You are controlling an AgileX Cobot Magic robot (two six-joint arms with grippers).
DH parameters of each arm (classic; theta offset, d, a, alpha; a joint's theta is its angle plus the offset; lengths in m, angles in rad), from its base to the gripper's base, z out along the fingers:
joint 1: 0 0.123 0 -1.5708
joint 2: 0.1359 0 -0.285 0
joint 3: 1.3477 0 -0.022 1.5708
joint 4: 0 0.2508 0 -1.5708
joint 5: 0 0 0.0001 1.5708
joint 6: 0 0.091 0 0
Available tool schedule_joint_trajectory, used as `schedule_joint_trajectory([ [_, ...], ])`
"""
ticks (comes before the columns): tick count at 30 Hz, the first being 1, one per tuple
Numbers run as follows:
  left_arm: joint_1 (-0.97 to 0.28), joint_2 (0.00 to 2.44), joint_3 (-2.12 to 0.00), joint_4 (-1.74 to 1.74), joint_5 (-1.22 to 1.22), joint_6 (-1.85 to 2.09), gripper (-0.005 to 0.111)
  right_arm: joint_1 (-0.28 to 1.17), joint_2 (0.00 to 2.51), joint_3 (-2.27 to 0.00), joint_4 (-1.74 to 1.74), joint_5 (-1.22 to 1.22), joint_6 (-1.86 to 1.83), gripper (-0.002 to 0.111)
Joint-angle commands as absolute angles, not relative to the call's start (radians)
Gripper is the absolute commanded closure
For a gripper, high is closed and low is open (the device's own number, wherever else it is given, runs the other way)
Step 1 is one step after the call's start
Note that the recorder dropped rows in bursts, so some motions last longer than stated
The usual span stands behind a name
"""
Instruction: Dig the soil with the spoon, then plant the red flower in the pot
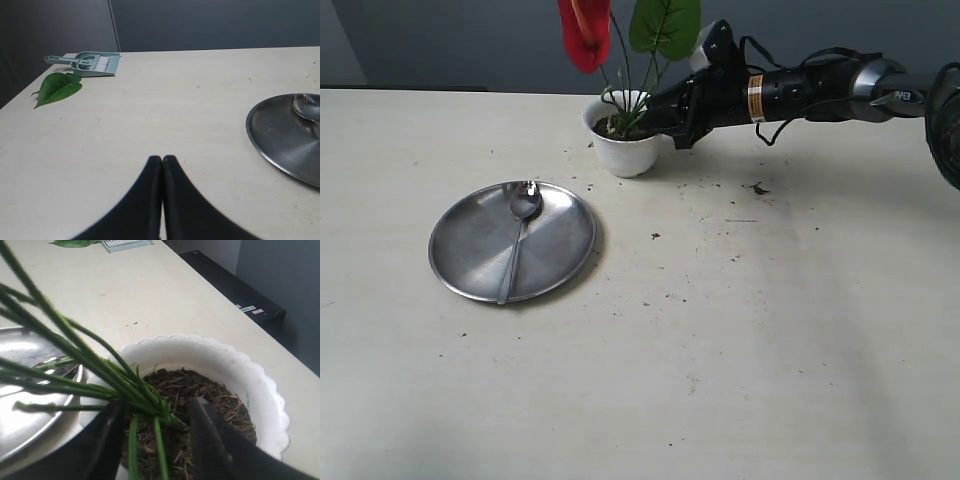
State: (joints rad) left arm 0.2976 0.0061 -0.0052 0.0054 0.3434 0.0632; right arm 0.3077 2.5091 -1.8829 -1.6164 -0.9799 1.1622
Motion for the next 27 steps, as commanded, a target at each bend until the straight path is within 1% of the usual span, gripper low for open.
schedule_joint_trajectory([
  [1,0.298,0.0,0.0,0.005,0.338,0.062,0.107,0.309,2.489,-1.881,-1.614,-0.972,1.171,0.066],
  [25,0.298,0.0,0.0,0.005,0.338,0.062,0.107,0.309,2.471,-1.881,-1.587,-0.895,1.189,0.066],
  [27,0.298,0.0,0.0,0.005,0.338,0.062,0.107,0.309,2.471,-1.881,-1.578,-0.893,1.189,0.069],
])
